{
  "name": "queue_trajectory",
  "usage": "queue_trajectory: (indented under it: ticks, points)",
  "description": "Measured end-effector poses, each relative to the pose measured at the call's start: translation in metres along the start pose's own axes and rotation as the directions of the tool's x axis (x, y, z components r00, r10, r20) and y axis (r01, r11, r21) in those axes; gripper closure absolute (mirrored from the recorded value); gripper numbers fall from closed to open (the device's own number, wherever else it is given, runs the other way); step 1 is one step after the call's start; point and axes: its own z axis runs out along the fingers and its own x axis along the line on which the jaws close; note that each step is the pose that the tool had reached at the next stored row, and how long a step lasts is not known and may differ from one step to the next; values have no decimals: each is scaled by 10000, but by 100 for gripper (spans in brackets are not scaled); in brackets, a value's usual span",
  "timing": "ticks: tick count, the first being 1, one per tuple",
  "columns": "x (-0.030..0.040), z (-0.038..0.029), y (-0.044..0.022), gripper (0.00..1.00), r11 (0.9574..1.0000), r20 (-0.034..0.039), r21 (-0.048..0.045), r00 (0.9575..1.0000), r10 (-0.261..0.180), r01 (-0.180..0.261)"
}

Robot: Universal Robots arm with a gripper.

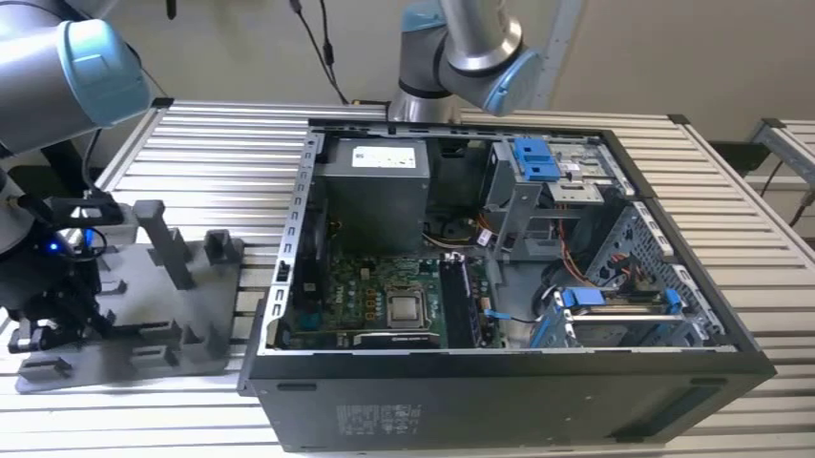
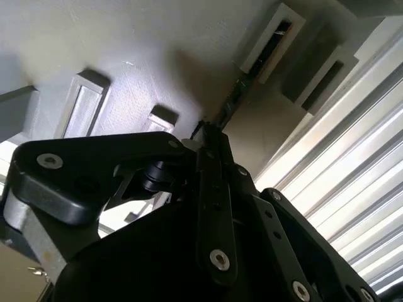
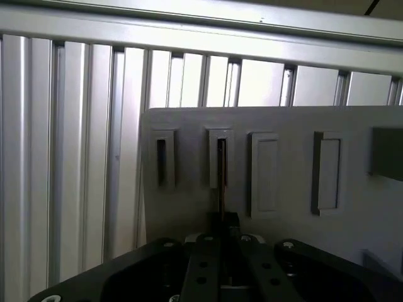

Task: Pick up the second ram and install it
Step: 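Pick up the second ram and move it above second insertion slot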

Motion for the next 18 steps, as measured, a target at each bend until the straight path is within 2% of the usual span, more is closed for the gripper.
queue_trajectory:
  ticks: [14,16,18]
  points:
    - [0,-1,0,86,10000,1,4,10000,0,0]
    - [-2,-23,0,86,10000,4,-38,10000,3,-3]
    - [-2,-49,-1,86,9999,10,-118,10000,6,-6]
